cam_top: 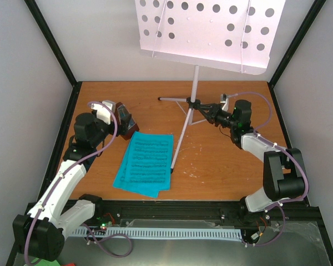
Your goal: Pack up the instrument practice props
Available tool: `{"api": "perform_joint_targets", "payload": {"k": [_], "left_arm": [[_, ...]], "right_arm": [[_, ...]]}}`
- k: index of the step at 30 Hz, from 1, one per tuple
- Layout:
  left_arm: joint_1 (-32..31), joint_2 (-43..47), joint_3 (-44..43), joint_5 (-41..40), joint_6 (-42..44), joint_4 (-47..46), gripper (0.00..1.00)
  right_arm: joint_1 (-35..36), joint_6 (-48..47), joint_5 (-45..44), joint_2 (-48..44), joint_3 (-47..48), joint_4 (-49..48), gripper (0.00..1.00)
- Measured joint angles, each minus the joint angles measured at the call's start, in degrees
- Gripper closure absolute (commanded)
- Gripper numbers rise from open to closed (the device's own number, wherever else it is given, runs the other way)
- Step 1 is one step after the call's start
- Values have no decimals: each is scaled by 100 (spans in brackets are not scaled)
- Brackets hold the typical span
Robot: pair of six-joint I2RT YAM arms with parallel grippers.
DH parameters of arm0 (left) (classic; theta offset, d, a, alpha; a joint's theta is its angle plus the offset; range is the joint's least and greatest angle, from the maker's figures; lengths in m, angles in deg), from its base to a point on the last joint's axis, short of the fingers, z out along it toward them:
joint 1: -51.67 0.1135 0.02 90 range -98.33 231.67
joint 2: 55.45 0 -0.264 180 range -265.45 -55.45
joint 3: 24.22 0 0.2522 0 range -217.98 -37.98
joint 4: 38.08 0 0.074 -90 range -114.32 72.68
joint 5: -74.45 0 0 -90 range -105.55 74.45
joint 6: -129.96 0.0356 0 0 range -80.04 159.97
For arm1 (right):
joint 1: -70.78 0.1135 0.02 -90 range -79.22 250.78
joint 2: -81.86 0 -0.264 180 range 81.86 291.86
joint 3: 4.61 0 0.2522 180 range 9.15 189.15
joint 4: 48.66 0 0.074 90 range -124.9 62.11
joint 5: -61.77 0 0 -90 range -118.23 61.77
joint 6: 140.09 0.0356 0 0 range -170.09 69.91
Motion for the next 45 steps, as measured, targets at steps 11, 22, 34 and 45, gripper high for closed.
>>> {"api": "perform_joint_targets", "payload": {"k": [11,22,34,45], "left_arm": [[0,-39,2,66,2,-9,1],[0,-52,2,109,4,-11,1],[0,-83,2,111,22,-11,1],[0,-83,2,109,44,-11,0]], "right_arm": [[-4,275,101,103,-129,-527,74],[0,435,190,254,-151,-855,71],[11,614,243,389,-151,-1139,80],[11,643,175,463,-345,-1716,93]]}}
